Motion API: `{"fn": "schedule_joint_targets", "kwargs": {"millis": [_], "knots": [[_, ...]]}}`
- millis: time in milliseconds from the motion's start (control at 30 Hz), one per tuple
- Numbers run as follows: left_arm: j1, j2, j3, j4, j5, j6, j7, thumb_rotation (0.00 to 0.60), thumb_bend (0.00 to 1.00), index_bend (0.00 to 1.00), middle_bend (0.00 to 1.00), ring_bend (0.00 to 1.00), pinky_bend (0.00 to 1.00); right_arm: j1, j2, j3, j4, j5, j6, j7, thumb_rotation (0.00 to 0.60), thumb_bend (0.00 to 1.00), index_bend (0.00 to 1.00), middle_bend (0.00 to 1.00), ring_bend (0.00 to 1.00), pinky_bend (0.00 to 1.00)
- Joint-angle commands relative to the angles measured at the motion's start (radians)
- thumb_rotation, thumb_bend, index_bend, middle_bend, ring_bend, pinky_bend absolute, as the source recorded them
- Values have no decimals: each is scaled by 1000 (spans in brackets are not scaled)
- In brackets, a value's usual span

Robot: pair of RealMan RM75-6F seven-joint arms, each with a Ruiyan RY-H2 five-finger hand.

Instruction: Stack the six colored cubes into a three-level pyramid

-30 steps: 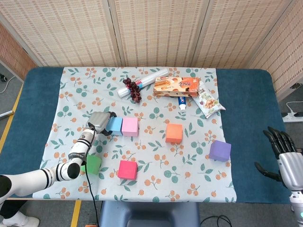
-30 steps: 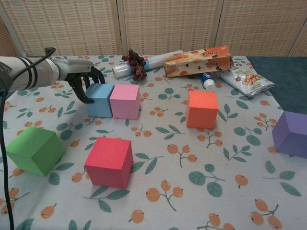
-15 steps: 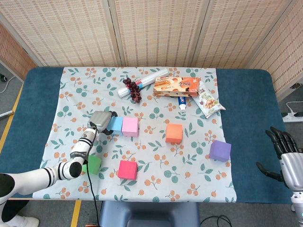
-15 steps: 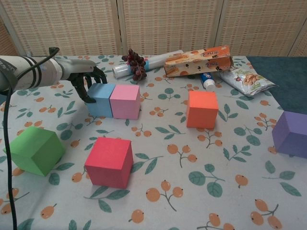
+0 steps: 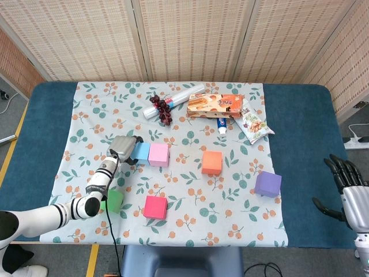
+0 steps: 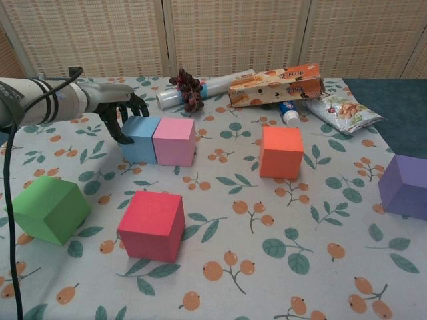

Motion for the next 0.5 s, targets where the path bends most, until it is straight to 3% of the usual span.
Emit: {"fn": "schedule_joint_targets", "kwargs": {"millis": [33, 500], "knots": [[-1, 1, 0, -1, -1, 1, -1, 600, 333, 300, 363, 316, 343, -1, 0, 0, 0, -1, 1, 0, 600, 149, 0, 0, 0, 0], [-11, 9, 9, -17, -21, -4, 2, 600, 331, 292, 351, 309, 339, -3, 1, 0, 2, -2, 3, 5, 600, 149, 0, 0, 0, 0]]}}
